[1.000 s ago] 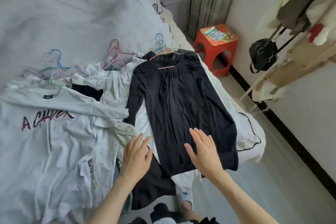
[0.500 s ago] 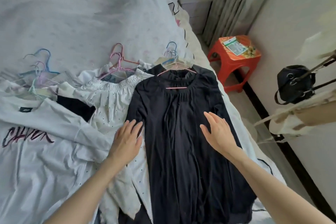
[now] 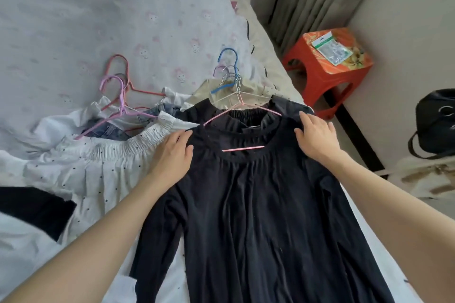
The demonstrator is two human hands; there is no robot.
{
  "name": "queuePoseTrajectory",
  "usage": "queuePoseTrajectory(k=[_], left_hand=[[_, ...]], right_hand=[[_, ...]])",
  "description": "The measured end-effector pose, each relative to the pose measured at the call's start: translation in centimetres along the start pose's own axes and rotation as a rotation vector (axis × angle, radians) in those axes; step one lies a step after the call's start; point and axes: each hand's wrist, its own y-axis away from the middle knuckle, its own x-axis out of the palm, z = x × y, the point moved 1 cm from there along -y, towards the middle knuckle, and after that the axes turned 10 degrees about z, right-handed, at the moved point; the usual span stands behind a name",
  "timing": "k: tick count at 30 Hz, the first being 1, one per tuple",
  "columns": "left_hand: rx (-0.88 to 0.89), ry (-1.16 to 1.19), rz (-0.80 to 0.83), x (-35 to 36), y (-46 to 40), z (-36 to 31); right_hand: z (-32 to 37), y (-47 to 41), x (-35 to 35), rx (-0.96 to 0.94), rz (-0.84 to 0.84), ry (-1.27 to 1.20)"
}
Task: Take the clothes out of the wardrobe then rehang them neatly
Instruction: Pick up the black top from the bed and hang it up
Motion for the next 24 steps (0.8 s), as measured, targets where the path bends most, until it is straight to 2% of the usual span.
queuePoseTrajectory(k=[5,9,12,15,18,24], left_hand=[[0.004,-0.013,-0.087,1.2,-2.2,0.3],[-0.025,0.147,-0.152,1.3,-1.8,0.1],[-0.01,0.221,-0.207,0.9,-1.2,-1.1],[0.021,0.242,-0.244,0.2,0.0,-3.7],[0.119,0.226,-0.275,-0.9,1.5,-7.1],[0.293,0.214,-0.281,-3.7,6.0,-15.7]], right_hand=[[0.8,-3.9,0.1,-0.026,-0.036,0.064],[0.0,-2.9,0.0,-0.134,-0.091,-0.134],[-1.2,0.0,-0.7,-0.133,-0.18,-0.214],[-2.6,3.4,-1.6,-0.016,-0.13,-0.385],[-4.4,7.1,-2.8,0.064,-0.115,-0.444],[-9.6,19.0,-9.1,0.102,-0.329,-0.513]])
